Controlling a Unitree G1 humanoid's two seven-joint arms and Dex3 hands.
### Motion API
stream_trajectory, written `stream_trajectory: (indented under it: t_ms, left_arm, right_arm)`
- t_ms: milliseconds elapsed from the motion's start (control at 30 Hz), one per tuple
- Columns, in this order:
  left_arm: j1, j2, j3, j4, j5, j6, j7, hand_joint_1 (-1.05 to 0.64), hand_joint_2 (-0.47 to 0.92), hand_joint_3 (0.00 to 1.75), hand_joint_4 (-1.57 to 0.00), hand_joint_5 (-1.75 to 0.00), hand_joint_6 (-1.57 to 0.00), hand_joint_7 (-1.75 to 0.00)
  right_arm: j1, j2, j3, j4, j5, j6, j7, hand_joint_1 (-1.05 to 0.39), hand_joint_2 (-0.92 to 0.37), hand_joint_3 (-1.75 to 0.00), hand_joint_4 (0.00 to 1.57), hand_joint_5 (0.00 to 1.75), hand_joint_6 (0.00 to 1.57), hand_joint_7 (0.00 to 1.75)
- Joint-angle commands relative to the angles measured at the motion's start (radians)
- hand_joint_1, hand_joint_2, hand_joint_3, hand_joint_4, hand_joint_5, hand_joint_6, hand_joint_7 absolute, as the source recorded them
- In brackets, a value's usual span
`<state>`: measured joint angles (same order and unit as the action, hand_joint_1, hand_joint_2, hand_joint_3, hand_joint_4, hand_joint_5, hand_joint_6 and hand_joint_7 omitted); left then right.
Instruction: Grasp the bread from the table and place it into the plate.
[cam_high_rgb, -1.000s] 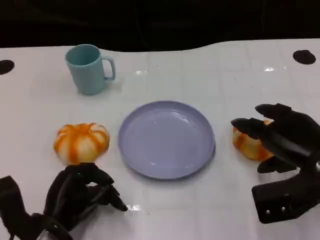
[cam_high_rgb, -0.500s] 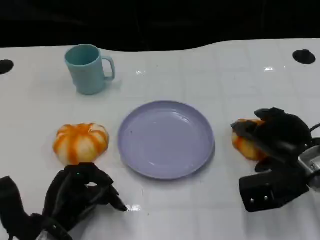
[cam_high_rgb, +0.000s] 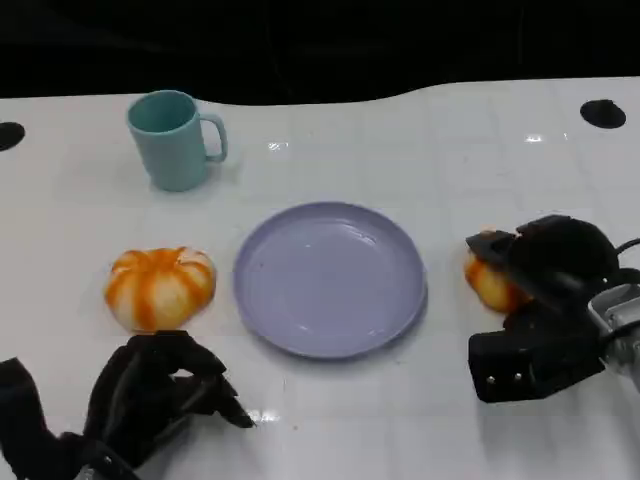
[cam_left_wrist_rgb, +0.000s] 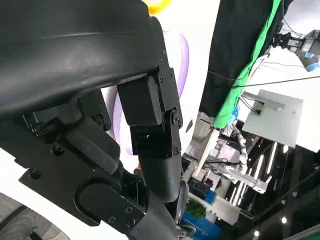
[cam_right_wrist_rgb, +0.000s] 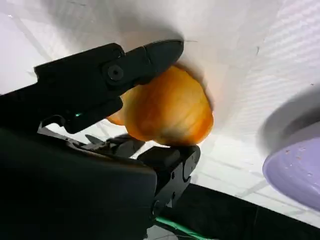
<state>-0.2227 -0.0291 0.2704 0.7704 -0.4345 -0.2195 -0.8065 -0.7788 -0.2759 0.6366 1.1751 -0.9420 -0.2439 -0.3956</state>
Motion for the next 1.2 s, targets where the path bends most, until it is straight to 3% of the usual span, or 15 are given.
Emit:
stream_trajectory:
  t_ms: [33,67,200,233,267,300,333,467,700,1033,1067,1133,1200]
  left_arm:
    - [0.005,0.015,0.003,-0.007,-0.007,0.008,0.0,-1.05,0.6,0.0,-1.57,-0.6,-1.57,-0.37]
    - [0.006,0.015,0.003,-0.008,-0.008,0.009,-0.001,-1.05,0.6,0.0,-1.57,-0.6,-1.57,-0.37]
    - [0.007,0.017,0.003,-0.011,-0.007,0.013,0.0,-1.05,0.6,0.0,-1.57,-0.6,-1.57,-0.37]
    - [0.007,0.017,0.003,-0.012,-0.006,0.013,0.001,-1.05,0.6,0.0,-1.57,-0.6,-1.57,-0.37]
    - [0.008,0.017,0.003,-0.012,-0.006,0.01,0.002,-1.05,0.6,0.0,-1.57,-0.6,-1.57,-0.37]
    - [0.008,0.016,0.003,-0.011,-0.005,0.008,0.002,-1.05,0.6,0.0,-1.57,-0.6,-1.57,-0.37]
    - [0.007,0.016,0.003,-0.01,-0.004,0.005,0.002,-1.05,0.6,0.0,-1.57,-0.6,-1.57,-0.37]
    - [0.008,0.016,0.002,-0.012,-0.002,0.006,0.005,-1.05,0.6,0.0,-1.57,-0.6,-1.57,-0.37]
    - [0.008,0.017,0.003,-0.012,-0.005,0.01,0.002,-1.05,0.6,0.0,-1.57,-0.6,-1.57,-0.37]
    - [0.012,0.016,0.001,-0.018,-0.004,0.011,0.003,-1.05,0.6,0.0,-1.57,-0.6,-1.57,-0.37]
    - [0.013,0.016,0.001,-0.019,-0.004,0.011,0.003,-1.05,0.6,0.0,-1.57,-0.6,-1.57,-0.37]
    - [0.014,0.016,0.002,-0.02,-0.007,0.017,0.002,-1.05,0.61,0.0,-1.57,-0.6,-1.57,-0.37]
    - [0.013,0.016,0.002,-0.019,-0.008,0.02,0.0,-1.05,0.6,0.0,-1.57,-0.6,-1.57,-0.37]
  right_arm:
    - [0.014,0.001,0.016,0.062,0.004,-0.022,-0.143,-0.2,-0.87,-0.01,1.04,0.63,1.07,0.07]
    - [0.013,0.002,0.018,0.071,0.005,-0.028,-0.167,-0.2,-0.87,0.0,1.0,0.97,1.18,0.06]
    - [-0.002,0.004,0.045,0.093,-0.013,-0.01,-0.225,-0.24,-0.91,-0.02,0.87,1.63,1.36,0.12]
    - [-0.004,0.005,0.051,0.096,-0.015,-0.006,-0.241,-0.23,-0.92,-0.03,0.86,1.69,1.33,0.27]
    - [-0.005,0.005,0.055,0.099,-0.014,-0.006,-0.255,-0.22,-0.92,-0.02,0.86,1.72,1.08,0.86]
    - [-0.006,0.005,0.056,0.101,-0.01,-0.009,-0.268,-0.22,-0.92,-0.02,0.86,1.73,0.94,1.16]
    - [-0.006,0.005,0.054,0.102,-0.006,-0.017,-0.296,-0.22,-0.91,-0.01,0.86,1.74,0.88,1.24]
    - [-0.007,0.008,0.051,0.105,0.0,-0.029,-0.378,-0.21,-0.84,0.0,0.89,1.75,0.87,1.28]
    - [-0.012,0.014,0.02,0.106,0.036,-0.099,-0.491,-0.15,-0.85,-0.03,0.94,1.75,0.74,1.68]
    - [-0.018,0.037,-0.064,0.066,0.144,-0.227,-0.492,-0.09,-0.87,-0.11,0.98,1.75,0.79,1.65]
    - [-0.017,0.039,-0.073,0.062,0.155,-0.239,-0.491,-0.07,-0.75,-0.34,0.99,1.75,0.79,1.65]
    - [-0.018,0.043,-0.087,0.038,0.17,-0.262,-0.491,-0.06,-0.41,-1.03,1.0,1.75,0.81,1.63]
    - [-0.017,0.046,-0.096,0.01,0.178,-0.289,-0.492,-0.05,-0.31,-1.23,1.02,1.75,0.83,1.62]
